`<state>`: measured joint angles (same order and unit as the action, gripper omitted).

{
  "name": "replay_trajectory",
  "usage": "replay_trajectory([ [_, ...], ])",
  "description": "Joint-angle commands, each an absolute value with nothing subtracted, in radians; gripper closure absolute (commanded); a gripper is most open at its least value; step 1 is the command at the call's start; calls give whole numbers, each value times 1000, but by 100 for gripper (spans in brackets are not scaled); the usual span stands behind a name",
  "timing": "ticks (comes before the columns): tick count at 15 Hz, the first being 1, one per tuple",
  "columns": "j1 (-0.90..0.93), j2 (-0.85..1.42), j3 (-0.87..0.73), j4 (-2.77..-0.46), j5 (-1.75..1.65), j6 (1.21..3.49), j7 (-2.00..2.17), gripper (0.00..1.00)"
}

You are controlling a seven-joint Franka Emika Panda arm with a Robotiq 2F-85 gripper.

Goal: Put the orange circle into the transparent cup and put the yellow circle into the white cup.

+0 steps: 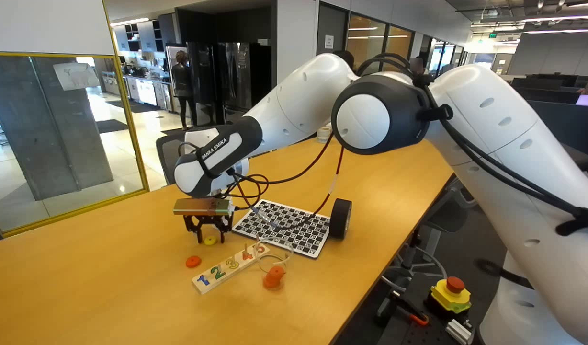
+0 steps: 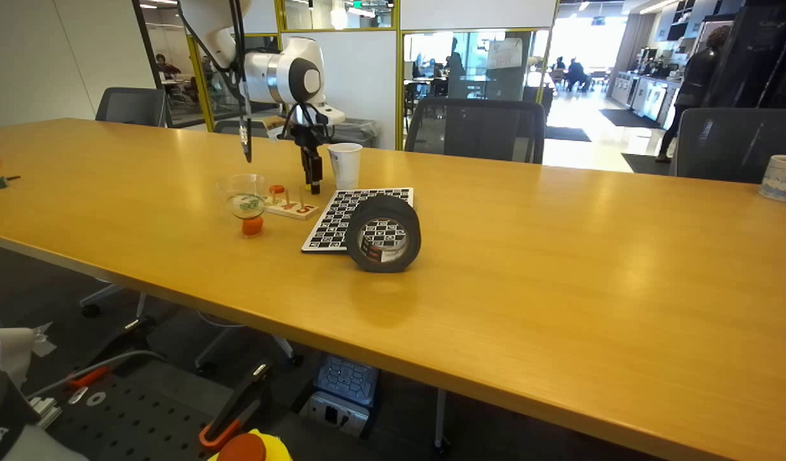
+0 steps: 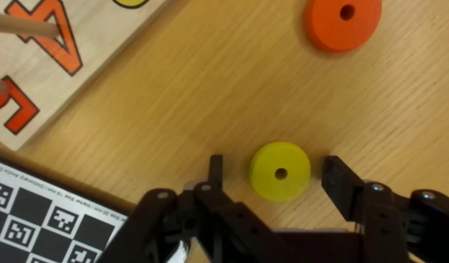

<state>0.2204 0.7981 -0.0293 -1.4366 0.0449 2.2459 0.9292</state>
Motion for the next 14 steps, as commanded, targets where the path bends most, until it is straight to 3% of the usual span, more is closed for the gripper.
replay_trajectory([
  [1,211,817,-17,-1381,59,2188,900,58],
  [4,210,820,-18,-1368,58,2164,896,82],
  [14,235,695,16,-1339,34,2167,689,79],
])
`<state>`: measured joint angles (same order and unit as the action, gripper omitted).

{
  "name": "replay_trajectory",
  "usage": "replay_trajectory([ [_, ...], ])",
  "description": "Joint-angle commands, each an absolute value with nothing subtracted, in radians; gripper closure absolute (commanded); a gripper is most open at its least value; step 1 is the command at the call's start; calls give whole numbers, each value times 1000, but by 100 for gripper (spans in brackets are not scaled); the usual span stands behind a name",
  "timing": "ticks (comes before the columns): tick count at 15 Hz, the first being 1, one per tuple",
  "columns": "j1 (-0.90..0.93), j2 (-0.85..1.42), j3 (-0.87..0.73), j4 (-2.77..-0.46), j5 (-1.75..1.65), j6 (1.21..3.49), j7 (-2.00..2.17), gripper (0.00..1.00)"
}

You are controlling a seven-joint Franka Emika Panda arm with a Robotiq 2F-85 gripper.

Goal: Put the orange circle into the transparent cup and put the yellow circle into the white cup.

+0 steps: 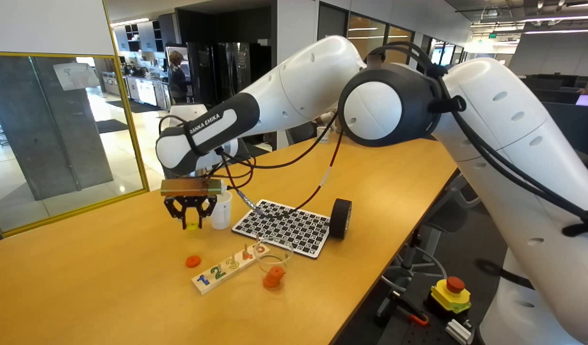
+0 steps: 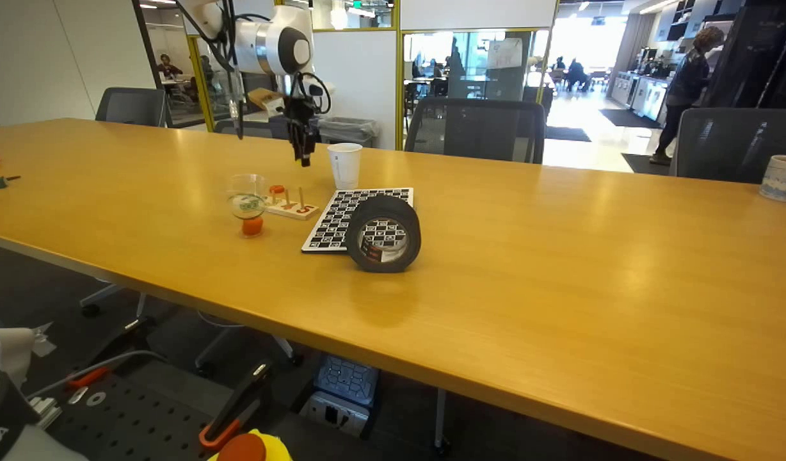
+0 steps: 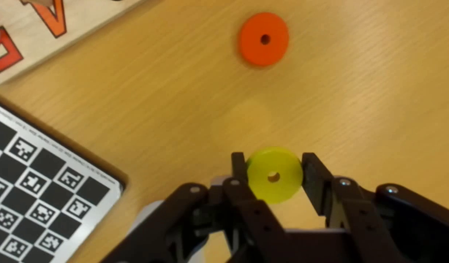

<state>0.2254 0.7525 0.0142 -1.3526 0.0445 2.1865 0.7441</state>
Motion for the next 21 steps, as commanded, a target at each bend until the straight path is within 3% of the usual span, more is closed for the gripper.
replay_trajectory([
  [1,238,674,10,-1340,29,2168,683,79],
  [21,211,721,-104,-1275,-86,2164,691,79],
])
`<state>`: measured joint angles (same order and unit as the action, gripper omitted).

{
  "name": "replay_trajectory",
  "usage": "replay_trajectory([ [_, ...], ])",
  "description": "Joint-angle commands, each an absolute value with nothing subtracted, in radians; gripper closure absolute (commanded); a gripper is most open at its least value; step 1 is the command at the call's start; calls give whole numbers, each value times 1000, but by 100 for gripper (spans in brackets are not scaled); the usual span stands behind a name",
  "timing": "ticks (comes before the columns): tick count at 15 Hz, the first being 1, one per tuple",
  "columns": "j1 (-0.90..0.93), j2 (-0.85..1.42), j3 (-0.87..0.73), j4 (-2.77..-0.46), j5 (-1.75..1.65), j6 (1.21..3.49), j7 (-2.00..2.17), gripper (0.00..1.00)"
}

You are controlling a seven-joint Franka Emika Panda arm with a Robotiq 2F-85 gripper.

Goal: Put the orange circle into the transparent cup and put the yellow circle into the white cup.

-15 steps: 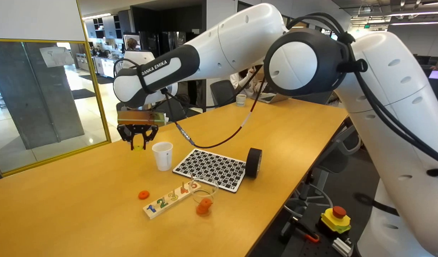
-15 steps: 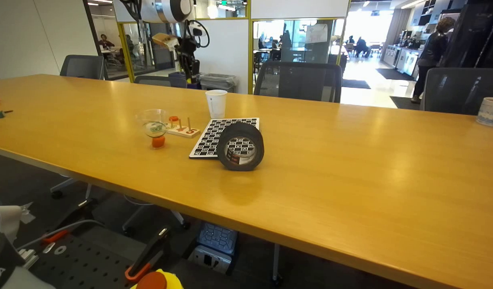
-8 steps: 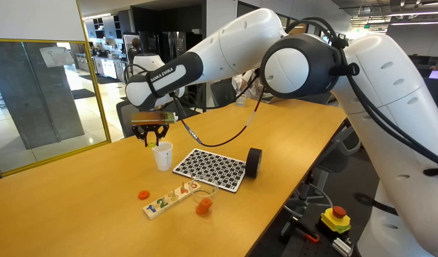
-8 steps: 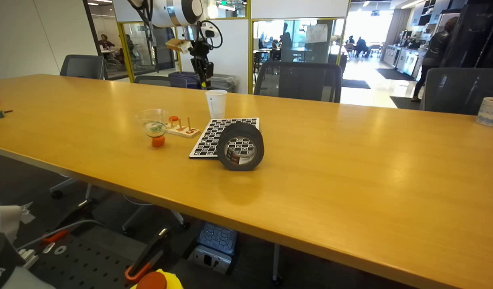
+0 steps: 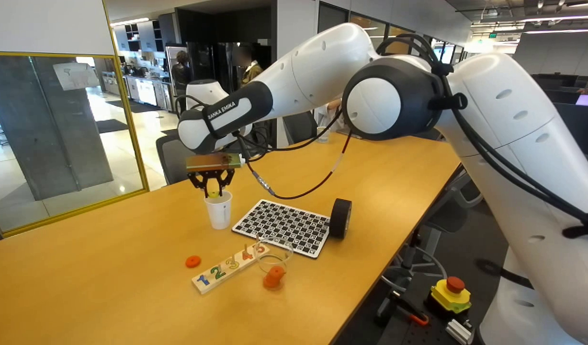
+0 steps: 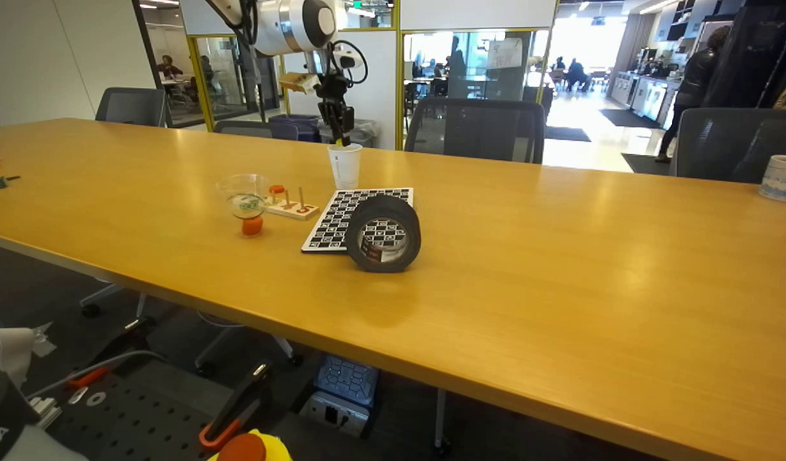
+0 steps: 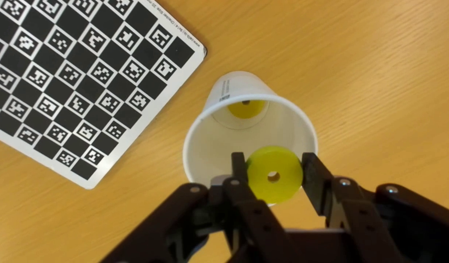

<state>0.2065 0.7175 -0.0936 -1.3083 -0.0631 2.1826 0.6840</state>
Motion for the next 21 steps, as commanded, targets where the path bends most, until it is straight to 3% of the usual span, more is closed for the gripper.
replay_trajectory([
  [1,205,717,-97,-1280,-72,2168,693,43],
  [2,206,716,-98,-1280,-80,2159,682,31],
  [6,224,693,-107,-1292,-96,2159,702,1],
  [11,306,604,-104,-1339,-193,2121,740,0],
  [21,334,594,71,-1470,-132,2142,521,0],
])
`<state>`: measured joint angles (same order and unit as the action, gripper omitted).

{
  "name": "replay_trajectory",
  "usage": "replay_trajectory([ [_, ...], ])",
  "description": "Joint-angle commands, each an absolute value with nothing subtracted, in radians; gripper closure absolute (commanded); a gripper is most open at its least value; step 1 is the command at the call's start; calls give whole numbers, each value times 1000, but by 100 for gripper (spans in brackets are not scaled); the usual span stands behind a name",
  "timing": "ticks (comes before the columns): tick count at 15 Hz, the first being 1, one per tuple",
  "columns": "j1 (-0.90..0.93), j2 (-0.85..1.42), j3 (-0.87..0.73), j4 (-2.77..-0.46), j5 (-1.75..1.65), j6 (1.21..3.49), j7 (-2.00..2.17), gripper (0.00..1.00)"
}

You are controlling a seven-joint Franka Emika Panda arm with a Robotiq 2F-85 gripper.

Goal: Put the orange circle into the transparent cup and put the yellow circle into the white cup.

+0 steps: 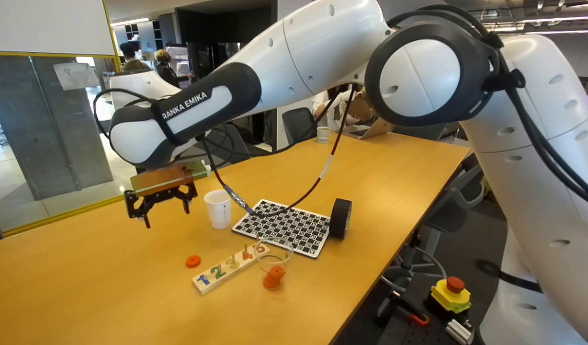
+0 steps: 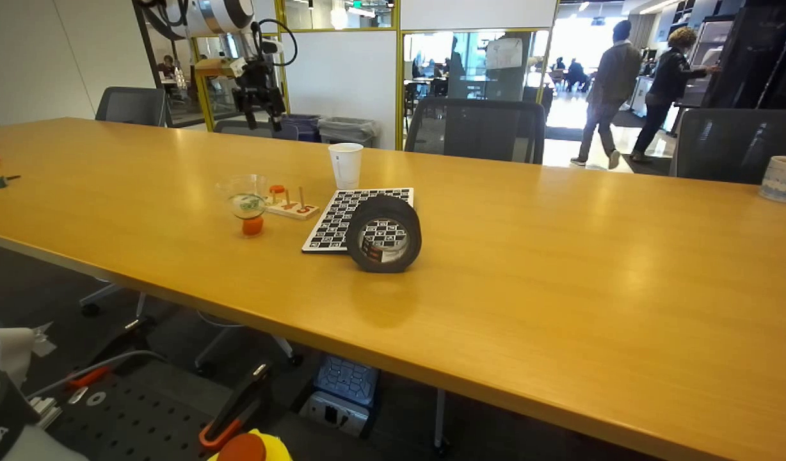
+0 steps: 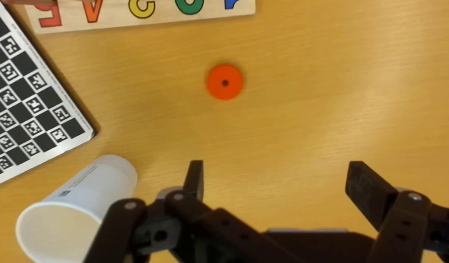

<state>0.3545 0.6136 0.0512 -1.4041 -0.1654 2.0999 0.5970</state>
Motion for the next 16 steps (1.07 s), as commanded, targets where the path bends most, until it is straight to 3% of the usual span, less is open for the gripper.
replay_trajectory([
  [1,328,598,73,-1482,-126,2146,497,0],
  [16,240,693,88,-1549,-32,2258,224,0],
])
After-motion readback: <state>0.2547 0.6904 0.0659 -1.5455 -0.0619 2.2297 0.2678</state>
